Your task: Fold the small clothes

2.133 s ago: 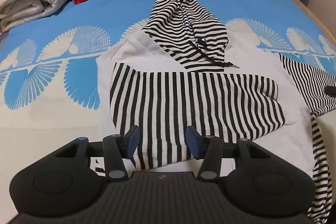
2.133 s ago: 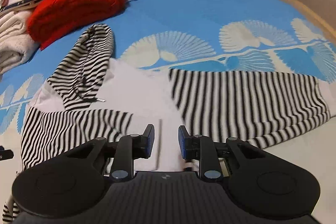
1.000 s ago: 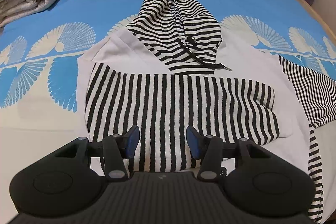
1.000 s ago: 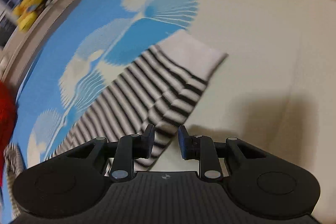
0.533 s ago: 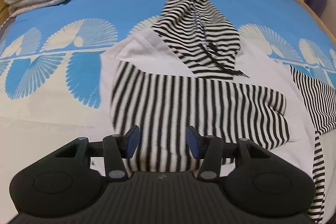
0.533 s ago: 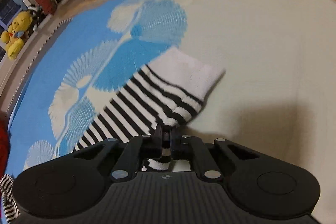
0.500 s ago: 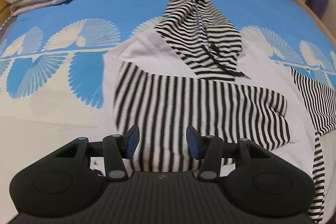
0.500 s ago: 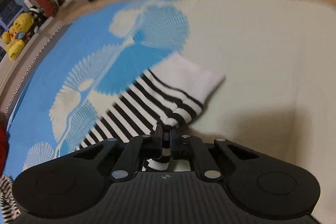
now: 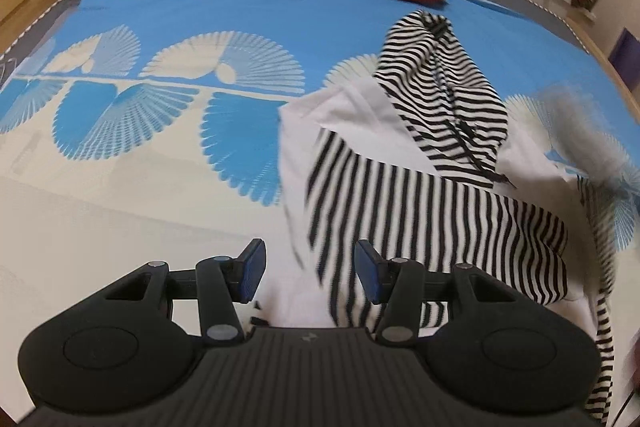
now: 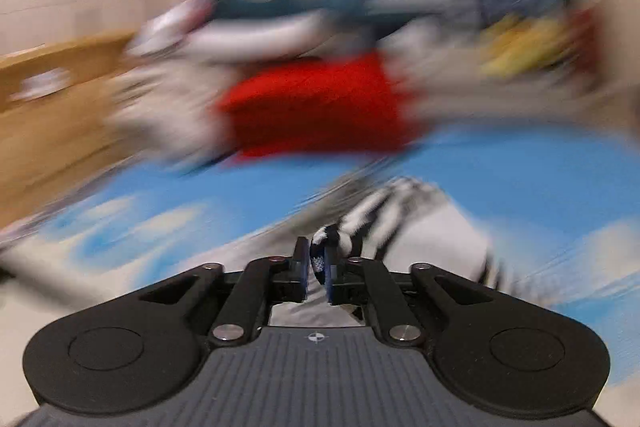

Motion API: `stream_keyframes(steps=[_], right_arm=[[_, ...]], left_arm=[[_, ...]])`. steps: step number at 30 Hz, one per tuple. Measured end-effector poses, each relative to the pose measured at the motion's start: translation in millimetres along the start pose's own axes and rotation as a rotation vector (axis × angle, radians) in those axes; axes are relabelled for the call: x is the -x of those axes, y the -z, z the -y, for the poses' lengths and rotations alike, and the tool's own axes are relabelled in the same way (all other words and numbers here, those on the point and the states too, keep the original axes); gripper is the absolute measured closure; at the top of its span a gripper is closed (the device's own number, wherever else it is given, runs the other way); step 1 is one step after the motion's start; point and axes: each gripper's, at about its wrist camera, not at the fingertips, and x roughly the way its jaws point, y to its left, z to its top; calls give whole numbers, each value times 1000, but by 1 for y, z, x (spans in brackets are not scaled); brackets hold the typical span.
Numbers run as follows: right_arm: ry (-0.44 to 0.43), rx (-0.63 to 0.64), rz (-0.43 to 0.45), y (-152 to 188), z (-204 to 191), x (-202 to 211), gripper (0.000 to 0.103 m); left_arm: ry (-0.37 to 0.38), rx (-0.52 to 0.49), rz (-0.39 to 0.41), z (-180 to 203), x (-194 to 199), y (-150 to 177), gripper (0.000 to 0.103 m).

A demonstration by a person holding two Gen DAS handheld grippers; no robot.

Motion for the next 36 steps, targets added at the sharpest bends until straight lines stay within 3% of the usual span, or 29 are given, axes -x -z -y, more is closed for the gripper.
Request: stream_keyframes(steps=[1,2,3,5,8,12,15,18,21,25,30,33,36], right_arm=[[-87,-35,-116,12,-9,-18,67],[-139,-57,-239,28,-18,-35,67],[-130,-47,-308,39,-24,-46,67],[-82,15,-366,49,-33,-52,67],[-27,8,-353,32,-27,-41,64],[167,-6,-375,1,-24,-31,58],[259,-69,-349,-10,-14,-17,49],[266,-133,-301,3,5,-11,44],[433,-155,-406,24,29,-38,45],[452,-315,-416,29,69,-50,45],[579,-427,-449,40,108,-49,45],[590,-542,-466,52,129,-47,45],[594,-552,-477,57,134,-45,45]], left_arm=[[1,10,-3,-5,1,-1,49],[2,20,-6,-9,1,-1,49],[3,29,-7,-13,1,-3,49],[9,46,-6,-19,3,-5,49],[26,74,-13,-23,3,-6,49],[36,89,-23,-20,-4,-7,49],[25,94,-42,-13,-14,-6,49],[12,83,-53,-4,-24,-4,49],[8,78,-59,8,-35,-3,49],[21,61,-80,29,-55,-2,49],[16,20,-118,53,-79,5,49],[16,-15,-132,63,-88,12,49],[8,-17,-150,64,-98,17,49]])
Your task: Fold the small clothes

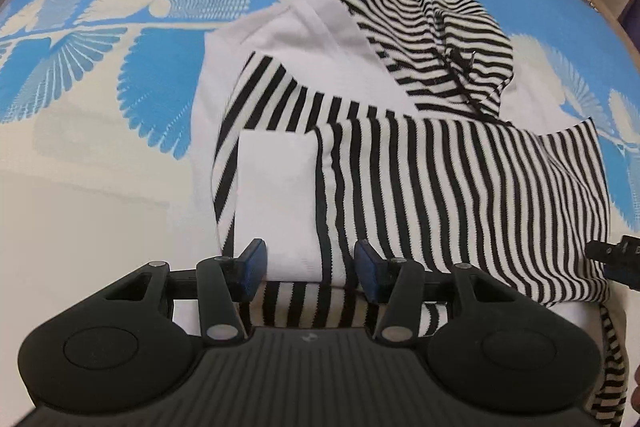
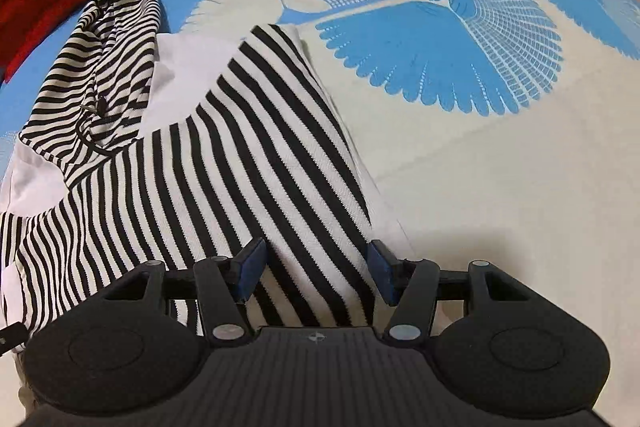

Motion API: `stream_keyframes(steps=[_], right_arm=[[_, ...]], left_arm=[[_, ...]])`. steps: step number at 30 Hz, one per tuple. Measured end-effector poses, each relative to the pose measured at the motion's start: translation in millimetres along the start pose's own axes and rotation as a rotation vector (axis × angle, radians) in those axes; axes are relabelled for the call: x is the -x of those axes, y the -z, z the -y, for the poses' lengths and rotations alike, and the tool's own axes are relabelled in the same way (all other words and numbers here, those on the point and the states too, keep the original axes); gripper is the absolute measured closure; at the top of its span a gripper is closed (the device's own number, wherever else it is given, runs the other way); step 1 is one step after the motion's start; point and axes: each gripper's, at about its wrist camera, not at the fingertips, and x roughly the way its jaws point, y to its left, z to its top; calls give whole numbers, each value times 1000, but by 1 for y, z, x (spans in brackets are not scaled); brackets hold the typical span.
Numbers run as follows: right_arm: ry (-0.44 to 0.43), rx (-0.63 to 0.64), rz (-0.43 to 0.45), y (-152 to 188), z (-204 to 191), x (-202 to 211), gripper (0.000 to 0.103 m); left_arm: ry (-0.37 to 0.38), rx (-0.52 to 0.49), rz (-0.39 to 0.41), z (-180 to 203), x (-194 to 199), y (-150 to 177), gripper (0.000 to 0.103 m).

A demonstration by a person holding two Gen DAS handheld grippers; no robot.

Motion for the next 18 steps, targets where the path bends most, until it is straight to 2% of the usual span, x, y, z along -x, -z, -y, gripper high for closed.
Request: stream_keyframes(steps=[3,8,10,13,18], right_arm=[[-4,13,-3,0,-2,2,45],[6,24,14,-1,-5,9,44],[-14,-24,-17,0,3,5,44],[32,-81,-42,1,14,0,44],[29,-52,12,-4,9,12,44]], left_arm=[[-24,1,-23,-2,-9,3,51],[-36,7,-11,2,-7,2,51],[-37,23,-9,1,-7,1,51],[-54,16,-40,3,-14,1,51],[-44,38,-2,1,-4,-3,51]])
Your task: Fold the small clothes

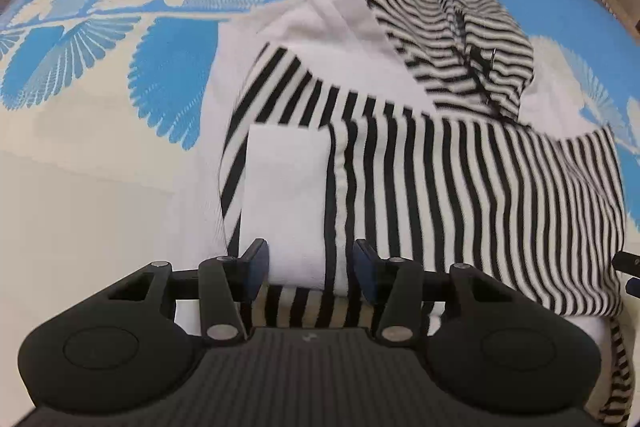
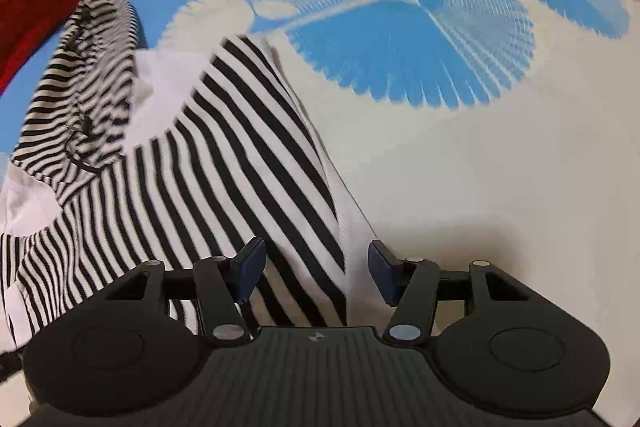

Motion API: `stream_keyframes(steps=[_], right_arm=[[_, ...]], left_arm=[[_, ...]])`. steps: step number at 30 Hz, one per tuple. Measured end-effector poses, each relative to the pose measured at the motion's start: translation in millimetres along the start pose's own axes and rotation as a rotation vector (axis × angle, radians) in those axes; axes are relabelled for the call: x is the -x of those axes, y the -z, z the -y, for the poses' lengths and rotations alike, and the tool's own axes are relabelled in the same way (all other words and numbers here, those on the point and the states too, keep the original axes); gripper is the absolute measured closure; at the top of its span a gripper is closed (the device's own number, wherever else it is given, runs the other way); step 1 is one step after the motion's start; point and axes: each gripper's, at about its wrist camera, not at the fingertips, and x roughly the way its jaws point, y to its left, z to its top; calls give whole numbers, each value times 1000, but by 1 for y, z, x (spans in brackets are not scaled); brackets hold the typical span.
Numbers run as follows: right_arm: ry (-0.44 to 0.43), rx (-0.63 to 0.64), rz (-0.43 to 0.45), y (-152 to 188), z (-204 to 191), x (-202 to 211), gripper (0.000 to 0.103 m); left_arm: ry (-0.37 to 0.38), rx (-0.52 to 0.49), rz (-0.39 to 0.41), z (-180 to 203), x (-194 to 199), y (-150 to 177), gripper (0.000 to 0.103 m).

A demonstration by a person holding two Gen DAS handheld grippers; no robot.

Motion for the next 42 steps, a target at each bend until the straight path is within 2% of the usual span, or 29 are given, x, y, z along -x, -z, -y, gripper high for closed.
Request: stream_keyframes(steps=[3,5,9,13,17,26,32,42], right_arm=[[4,12,4,0,-2,0,44],[22,19,3,0,-3,0,44],[55,138,114,-1,-20,20,44],[48,254,220,1,-35,42,44],[58,334,282,2,-44,53,44],[6,374,346,2,-50,68,44],[-93,384,357,5,-52,79,44],[-98,410,347,5,-47,84,44]], left_arm=[[-16,-11,-47,0,-9,1,51],[-22,-7,-40,1,-6,1,51],[-11,18,28,0,10,-5,51],[-25,23,41,2,16,-8,51],[-39,5,70,7,26,-11,51],[-56,3,132,12,46,-16,50],[-63,29,176,13,54,-19,50],[-104,44,180,16,49,-22,50]])
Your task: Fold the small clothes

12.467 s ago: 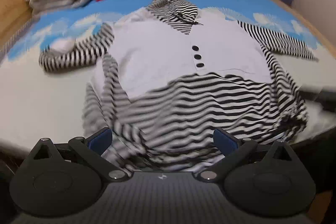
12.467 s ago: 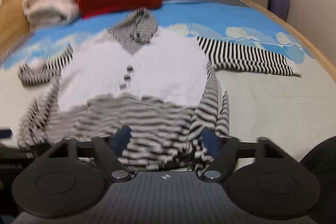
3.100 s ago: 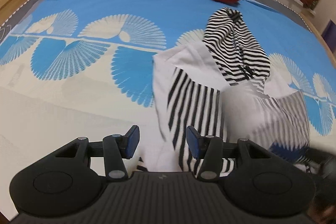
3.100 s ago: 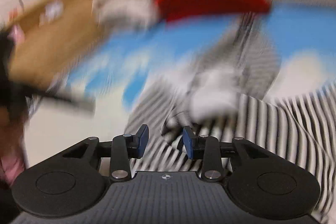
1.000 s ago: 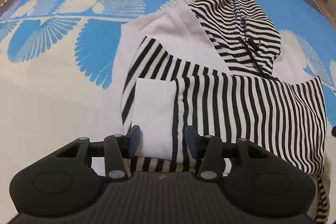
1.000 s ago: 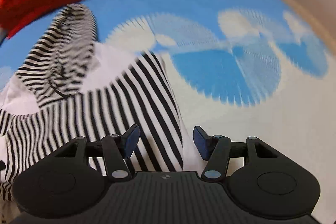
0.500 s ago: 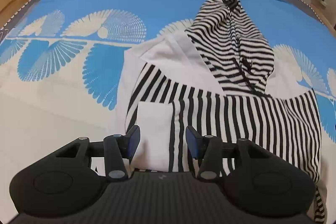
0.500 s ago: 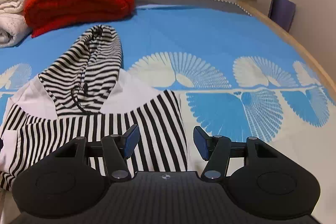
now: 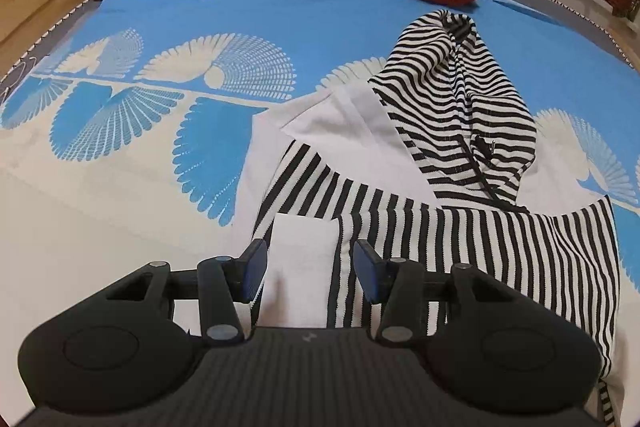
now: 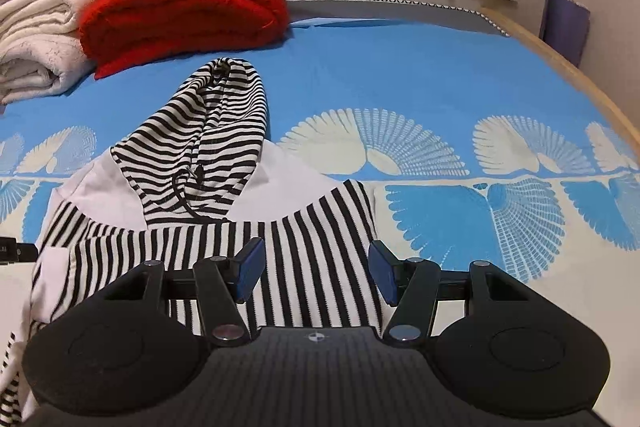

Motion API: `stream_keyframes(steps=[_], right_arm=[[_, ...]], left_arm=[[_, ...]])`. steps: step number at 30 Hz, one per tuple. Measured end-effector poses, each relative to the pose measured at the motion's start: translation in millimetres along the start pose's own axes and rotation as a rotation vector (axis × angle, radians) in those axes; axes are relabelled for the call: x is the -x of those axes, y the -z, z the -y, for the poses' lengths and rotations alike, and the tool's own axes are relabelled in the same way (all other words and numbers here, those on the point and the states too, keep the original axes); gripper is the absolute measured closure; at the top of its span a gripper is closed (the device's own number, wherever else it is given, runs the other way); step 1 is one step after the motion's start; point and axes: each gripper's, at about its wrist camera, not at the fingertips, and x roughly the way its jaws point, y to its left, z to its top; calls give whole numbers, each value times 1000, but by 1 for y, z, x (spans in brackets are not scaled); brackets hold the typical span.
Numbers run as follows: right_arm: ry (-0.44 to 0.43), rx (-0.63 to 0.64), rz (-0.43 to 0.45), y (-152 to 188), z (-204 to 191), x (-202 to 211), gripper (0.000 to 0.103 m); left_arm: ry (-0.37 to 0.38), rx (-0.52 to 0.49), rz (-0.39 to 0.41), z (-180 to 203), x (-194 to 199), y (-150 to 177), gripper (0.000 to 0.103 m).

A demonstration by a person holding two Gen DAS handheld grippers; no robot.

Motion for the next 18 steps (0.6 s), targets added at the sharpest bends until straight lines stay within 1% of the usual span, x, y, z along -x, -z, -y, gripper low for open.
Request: stream_keyframes(steps=[3,7,10,15,17,18], right_arm=[[21,32,7,1,-1,1,44],[19,28,12,1,0,3,44],[4,30,16,-1,-1,4,47],[22,43,36,-5,-1,8,47],[41,58,25,-7,-1,7,47],[51,71,11,-7,0,5,47]], left_arm=[[9,-3,2,4,-2,1,50],[43,10,20,7,-1,2,50],[46,-9,30,10,-2,4,50],[40,-51,58,7,-1,4,50],[43,-71,84,6,0,5,52],[45,-75,92,6,0,5,55]])
